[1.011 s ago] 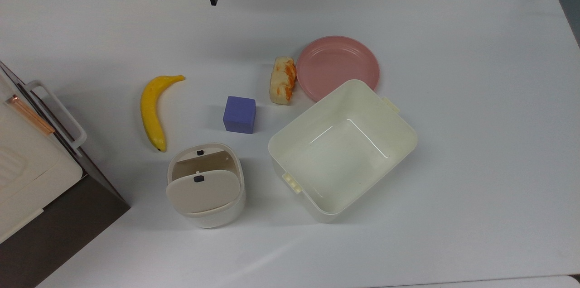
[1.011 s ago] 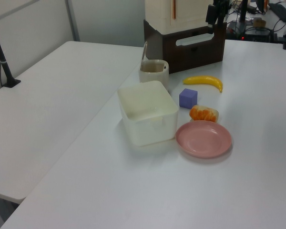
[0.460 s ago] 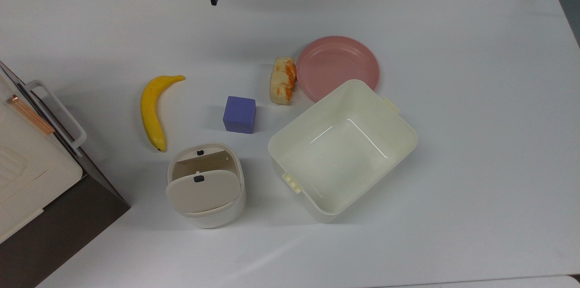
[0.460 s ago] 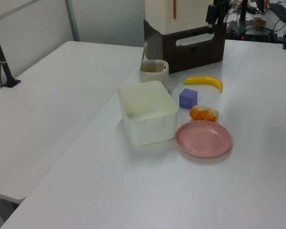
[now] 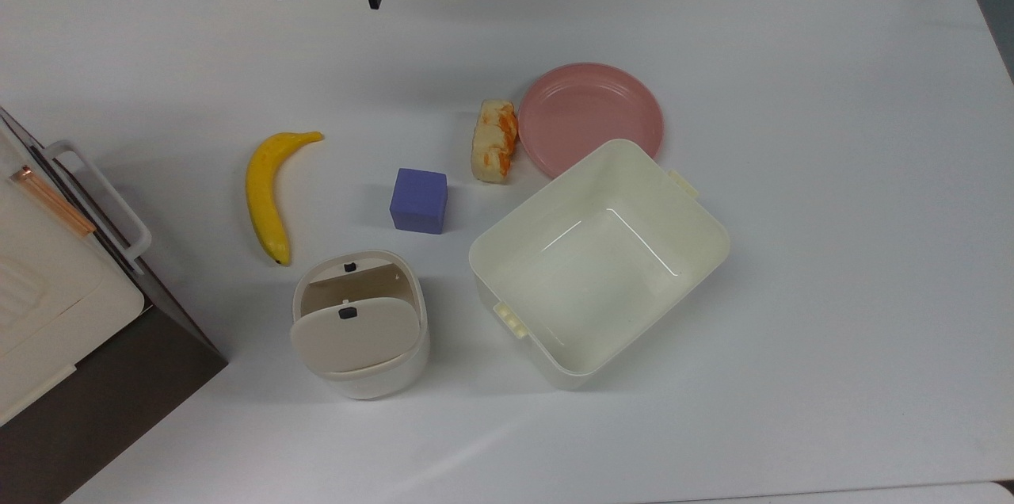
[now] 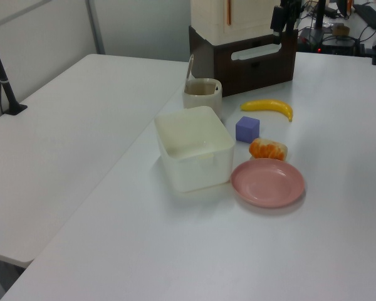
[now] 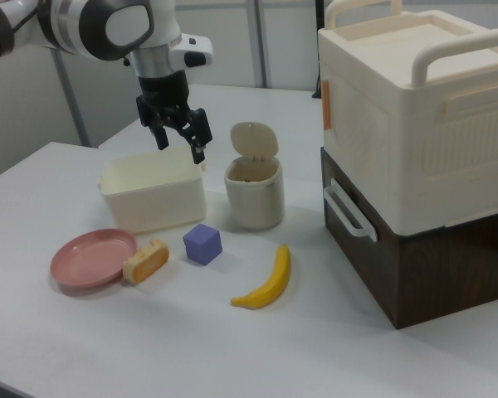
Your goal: Close the trash can
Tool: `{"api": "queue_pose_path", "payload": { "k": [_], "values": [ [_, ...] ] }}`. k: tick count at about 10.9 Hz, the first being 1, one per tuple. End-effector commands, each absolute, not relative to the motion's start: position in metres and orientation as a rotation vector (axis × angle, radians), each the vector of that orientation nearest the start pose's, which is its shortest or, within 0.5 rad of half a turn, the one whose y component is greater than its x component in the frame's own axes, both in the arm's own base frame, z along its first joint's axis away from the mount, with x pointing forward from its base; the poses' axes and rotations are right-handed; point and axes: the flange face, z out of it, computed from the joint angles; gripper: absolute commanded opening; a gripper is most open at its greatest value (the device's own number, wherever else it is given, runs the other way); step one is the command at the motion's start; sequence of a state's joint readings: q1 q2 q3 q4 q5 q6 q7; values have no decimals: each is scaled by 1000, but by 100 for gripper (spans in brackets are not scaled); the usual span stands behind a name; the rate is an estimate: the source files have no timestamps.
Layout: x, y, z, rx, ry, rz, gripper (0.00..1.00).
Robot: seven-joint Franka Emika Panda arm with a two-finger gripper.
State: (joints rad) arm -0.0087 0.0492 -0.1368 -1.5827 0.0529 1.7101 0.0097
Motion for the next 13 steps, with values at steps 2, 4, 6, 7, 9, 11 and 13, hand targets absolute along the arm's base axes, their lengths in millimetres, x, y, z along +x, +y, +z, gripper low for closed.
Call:
{"api": "queue_pose_path", "payload": {
  "k": [2, 4, 6, 7, 9, 11, 13],
  "values": [
    [568, -76, 608, -3079, 201, -126, 56],
    [582, -66, 600, -3115, 122, -178, 0],
    [605, -55, 578, -3167, 18, -200, 0],
    [612, -53, 572, -3170, -14, -197, 0],
    [632, -47, 565, -3164, 78, -248, 0],
    [663, -49, 575, -3099, 408, -505, 0],
    [688, -50, 578, -2950, 711, -719, 0]
  ]
}}
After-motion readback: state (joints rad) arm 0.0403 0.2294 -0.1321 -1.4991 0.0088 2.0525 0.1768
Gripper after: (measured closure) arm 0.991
